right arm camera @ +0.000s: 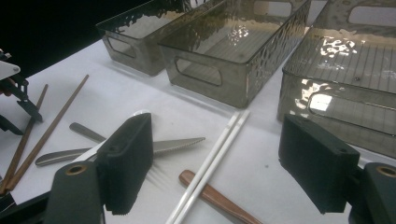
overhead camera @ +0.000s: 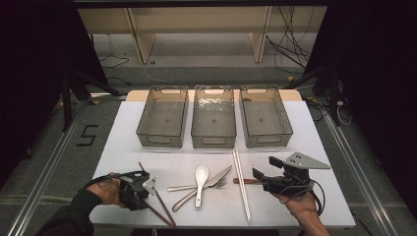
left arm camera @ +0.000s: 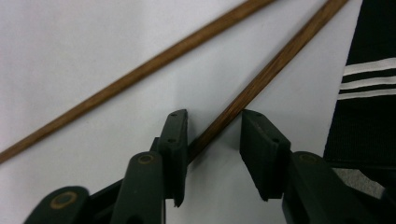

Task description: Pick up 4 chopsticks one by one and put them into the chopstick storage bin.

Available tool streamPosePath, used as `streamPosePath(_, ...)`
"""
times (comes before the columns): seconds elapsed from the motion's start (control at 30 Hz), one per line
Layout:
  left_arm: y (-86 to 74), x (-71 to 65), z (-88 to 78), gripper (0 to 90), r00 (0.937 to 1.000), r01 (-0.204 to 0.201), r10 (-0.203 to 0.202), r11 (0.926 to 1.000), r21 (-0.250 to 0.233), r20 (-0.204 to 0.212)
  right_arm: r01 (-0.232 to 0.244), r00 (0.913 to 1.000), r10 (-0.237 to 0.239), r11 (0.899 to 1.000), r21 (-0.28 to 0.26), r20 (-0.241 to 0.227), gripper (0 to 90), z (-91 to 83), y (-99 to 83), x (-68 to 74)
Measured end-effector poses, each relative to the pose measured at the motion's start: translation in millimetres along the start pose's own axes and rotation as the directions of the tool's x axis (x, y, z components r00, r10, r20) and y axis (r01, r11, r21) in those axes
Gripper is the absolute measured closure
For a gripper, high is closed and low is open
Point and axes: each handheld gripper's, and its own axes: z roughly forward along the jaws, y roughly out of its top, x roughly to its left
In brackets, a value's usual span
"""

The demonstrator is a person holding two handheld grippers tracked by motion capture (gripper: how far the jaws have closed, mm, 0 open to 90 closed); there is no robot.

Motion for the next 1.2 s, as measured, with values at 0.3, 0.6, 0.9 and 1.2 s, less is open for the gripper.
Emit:
streamPosePath(0.3,-0.5,-4.5,-0.4,69.9,0.9995,-0.03,0.03,0.9991,0.031,0.005,-0.006,0.9999,0.006,1.0,0.011,0.008,27.5,0.3,-0.1,-0.6)
streamPosePath(0.6,-2.6,-12.9,-0.7,74.8,0.9969,-0.078,0.077,0.9954,0.056,0.015,-0.016,0.9998,0.016,1.0,0.018,0.008,27.6,1.0,0.0,-1.4)
streamPosePath(0.9,-1.0,-19.0,-0.6,79.4,0.9919,-0.127,0.126,0.9892,0.074,0.014,-0.021,0.9997,0.021,1.0,0.021,0.01,27.7,1.3,-0.1,-2.4)
streamPosePath(1.2,-0.7,-19.0,-0.7,82.1,0.9871,-0.16,0.158,0.9842,0.077,0.025,-0.025,0.9996,0.025,0.999,0.022,0.009,27.7,1.0,-0.1,-2.8)
